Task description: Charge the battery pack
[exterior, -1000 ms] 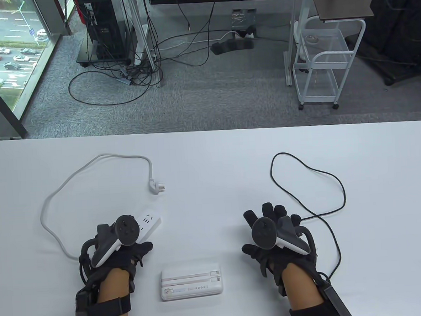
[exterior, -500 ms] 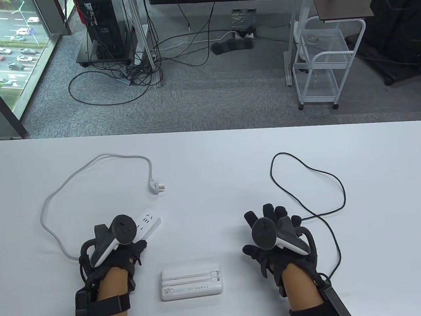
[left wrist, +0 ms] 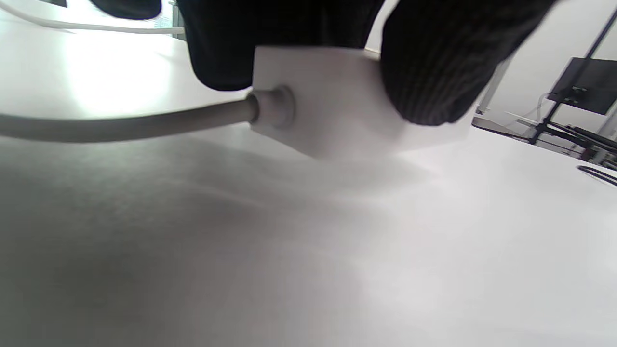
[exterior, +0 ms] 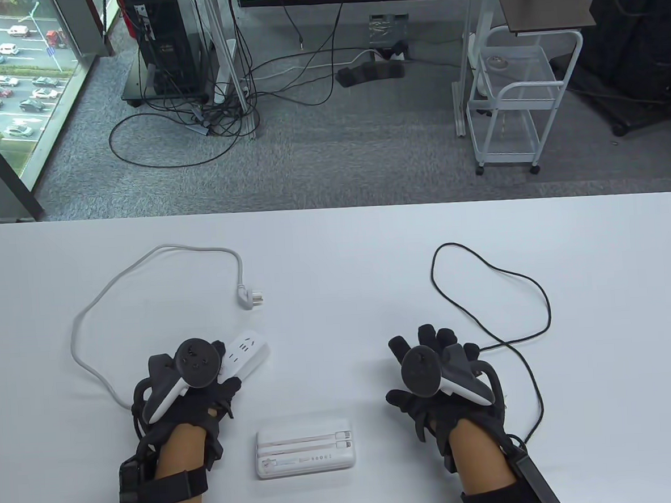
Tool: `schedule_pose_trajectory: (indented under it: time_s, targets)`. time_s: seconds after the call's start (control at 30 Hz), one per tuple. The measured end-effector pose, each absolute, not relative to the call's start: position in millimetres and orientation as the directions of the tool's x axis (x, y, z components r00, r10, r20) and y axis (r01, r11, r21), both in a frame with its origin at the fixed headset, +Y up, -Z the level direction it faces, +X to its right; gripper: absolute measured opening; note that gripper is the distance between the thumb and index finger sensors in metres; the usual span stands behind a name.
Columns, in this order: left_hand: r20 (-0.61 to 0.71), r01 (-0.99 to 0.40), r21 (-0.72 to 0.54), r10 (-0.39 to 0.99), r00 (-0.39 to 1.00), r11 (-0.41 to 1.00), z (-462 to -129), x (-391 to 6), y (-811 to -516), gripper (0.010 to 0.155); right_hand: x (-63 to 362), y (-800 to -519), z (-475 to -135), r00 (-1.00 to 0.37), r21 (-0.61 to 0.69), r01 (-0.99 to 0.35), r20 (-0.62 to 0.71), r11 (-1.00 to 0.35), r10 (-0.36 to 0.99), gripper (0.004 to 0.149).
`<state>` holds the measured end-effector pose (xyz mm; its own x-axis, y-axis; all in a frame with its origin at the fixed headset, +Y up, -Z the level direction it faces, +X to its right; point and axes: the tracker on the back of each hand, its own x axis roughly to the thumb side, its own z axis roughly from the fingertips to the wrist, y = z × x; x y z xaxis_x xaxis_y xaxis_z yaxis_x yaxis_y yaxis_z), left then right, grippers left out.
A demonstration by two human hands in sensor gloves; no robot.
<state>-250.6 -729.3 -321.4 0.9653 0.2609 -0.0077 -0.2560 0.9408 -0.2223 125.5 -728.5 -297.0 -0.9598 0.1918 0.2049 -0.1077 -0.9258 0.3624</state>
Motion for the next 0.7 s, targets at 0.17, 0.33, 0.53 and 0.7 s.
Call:
schedule_pose_trajectory:
  time_s: [0.17,0.33,0.53,0.7]
  targets:
    - [0.127,-0.171,-0.292,0.215,0.968,0.941,-319,-214,-721,0.083,126,-728,-297,-0.96,0.362,-0.111,0.203,-0.926,0.194,0.085]
    - [0.231,-0.048,-0.333,0.131,0.964,0.942,-316,-180,-723,0.085,126,-728,-297,-0.959,0.358,-0.112,0.206,-0.927,0.196,0.085]
    - [0.282,0.002,-0.326,0.096,0.955,0.945,-312,-162,-723,0.087,125,-728,-298,-0.959,0.357,-0.107,0.211,-0.928,0.191,0.085]
    - [0.292,0.028,-0.332,0.074,0.954,0.943,-312,-157,-727,0.09,123,-729,-298,-0.959,0.363,-0.094,0.215,-0.927,0.182,0.085]
